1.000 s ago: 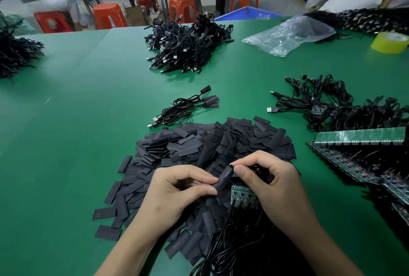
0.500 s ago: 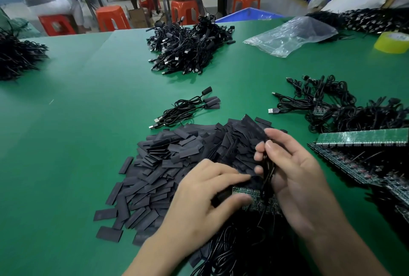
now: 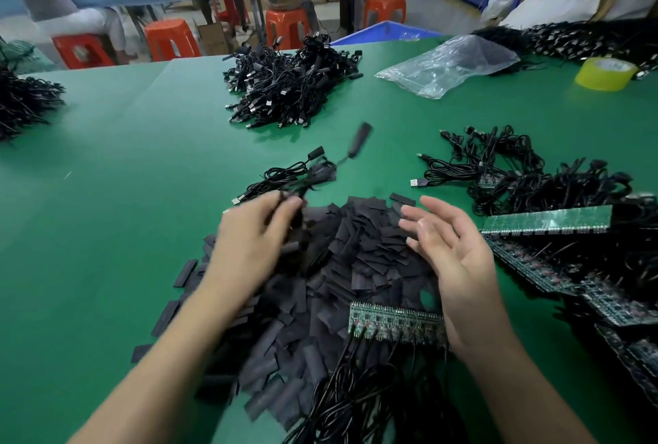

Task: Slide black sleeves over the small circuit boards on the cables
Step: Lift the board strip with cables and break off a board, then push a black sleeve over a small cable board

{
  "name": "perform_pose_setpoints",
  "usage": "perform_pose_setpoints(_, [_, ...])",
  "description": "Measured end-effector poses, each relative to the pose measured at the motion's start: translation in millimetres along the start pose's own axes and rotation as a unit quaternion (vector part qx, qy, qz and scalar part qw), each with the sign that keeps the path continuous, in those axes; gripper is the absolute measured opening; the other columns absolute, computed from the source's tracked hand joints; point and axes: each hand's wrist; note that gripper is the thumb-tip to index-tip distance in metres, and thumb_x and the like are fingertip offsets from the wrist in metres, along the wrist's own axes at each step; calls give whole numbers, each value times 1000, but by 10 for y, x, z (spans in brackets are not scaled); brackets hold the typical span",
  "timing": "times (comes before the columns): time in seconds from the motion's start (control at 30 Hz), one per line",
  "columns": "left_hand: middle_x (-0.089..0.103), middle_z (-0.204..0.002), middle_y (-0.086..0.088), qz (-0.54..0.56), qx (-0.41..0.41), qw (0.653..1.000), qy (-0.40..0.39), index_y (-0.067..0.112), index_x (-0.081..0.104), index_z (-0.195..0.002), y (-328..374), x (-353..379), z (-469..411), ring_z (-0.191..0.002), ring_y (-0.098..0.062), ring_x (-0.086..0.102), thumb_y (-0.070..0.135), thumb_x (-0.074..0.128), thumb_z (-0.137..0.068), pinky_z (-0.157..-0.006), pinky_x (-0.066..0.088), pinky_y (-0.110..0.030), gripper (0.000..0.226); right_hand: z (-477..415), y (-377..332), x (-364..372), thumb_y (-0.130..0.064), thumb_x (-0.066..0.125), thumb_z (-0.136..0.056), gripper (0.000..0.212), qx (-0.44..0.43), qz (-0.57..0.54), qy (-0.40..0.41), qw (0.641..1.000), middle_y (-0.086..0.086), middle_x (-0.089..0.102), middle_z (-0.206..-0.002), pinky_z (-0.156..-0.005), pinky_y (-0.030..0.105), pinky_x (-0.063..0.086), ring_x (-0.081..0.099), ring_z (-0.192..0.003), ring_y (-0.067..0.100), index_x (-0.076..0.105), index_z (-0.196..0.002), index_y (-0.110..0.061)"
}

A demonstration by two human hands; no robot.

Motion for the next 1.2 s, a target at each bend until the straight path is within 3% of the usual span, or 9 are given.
perform_pose_setpoints(0.17, [58,-67,-8,-264,51,962,53,15,54,-75,-342,-84,-618,-70,-40,61,38,58,-103,-56,34,-35,37,-53,86,-39,-13,61,-101,22,4,34,16,999,0,75,-111,-99,34,55,71,-106,14,63,-122,-16])
perform_pose_setpoints(0.33, [71,-99,-11,-328,14,944,19,18,76,-111,-598,41,-870,-92,-39,68,39,56,-104,-64,39,-35,29,-54,143,-48,-13,63,-99,16,2,56,11,998,6,74,-108,-92,23,54,70,-105,17,66,-114,-21])
perform_pose_setpoints(0.53, [66,-125,-7,-321,-25,947,9,23,66,-134,-653,38,-833,-100,-36,68,57,59,-97,-76,53,-43,51,-35,170,-56,-18,65,-100,10,-21,118,-34,992,-3,71,-100,-84,20,53,68,-97,11,70,-106,-24])
perform_pose_setpoints(0.67, [61,-123,-1,-239,-1,971,21,25,70,-127,-363,-51,-569,-91,-23,67,52,63,-97,-77,54,-39,41,-22,156,-95,-22,69,-96,11,-42,238,-98,965,-17,68,-87,-66,12,44,60,-74,2,73,-93,-31])
perform_pose_setpoints(0.73, [64,-110,4,-157,45,986,-41,28,75,-115,-122,-33,-302,-89,-17,65,45,68,-95,-84,55,-37,27,-12,153,-99,-22,71,-93,11,-73,324,-130,934,-18,67,-90,-71,13,44,61,-85,3,72,-88,-32])
perform_pose_setpoints(0.8, [65,-101,11,-94,83,981,-149,32,78,-107,99,33,35,-91,-9,63,46,71,-92,-88,53,-34,21,-4,160,-91,-24,73,-91,10,-106,398,-159,897,-16,65,-88,-82,25,47,58,-93,4,71,-84,-31])
perform_pose_setpoints(0.9, [60,-97,17,-94,100,962,-234,40,75,-110,275,128,438,-90,1,58,66,66,-87,-84,50,-29,36,4,187,-100,-26,75,-90,10,-142,452,-192,860,-15,61,-84,-83,34,47,53,-91,7,69,-82,-29])
perform_pose_setpoints(1.03, [54,-106,20,-149,97,956,-235,45,66,-124,289,180,656,-100,2,54,78,61,-78,-82,42,-19,57,21,206,-121,-31,73,-90,10,-158,470,-218,841,-16,58,-83,-79,28,44,51,-89,4,67,-81,-30])
perform_pose_setpoints(1.2, [53,-98,21,-121,83,966,-214,41,65,-106,306,205,753,-93,5,48,69,70,-79,-79,40,-19,39,29,178,-118,-36,72,-89,8,-150,453,-262,839,-16,60,-84,-81,23,43,53,-95,5,68,-84,-32])
Point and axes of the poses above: each hand's wrist, its own z-axis away from the middle knuckle, its own x-axis out of the palm, y = z × x
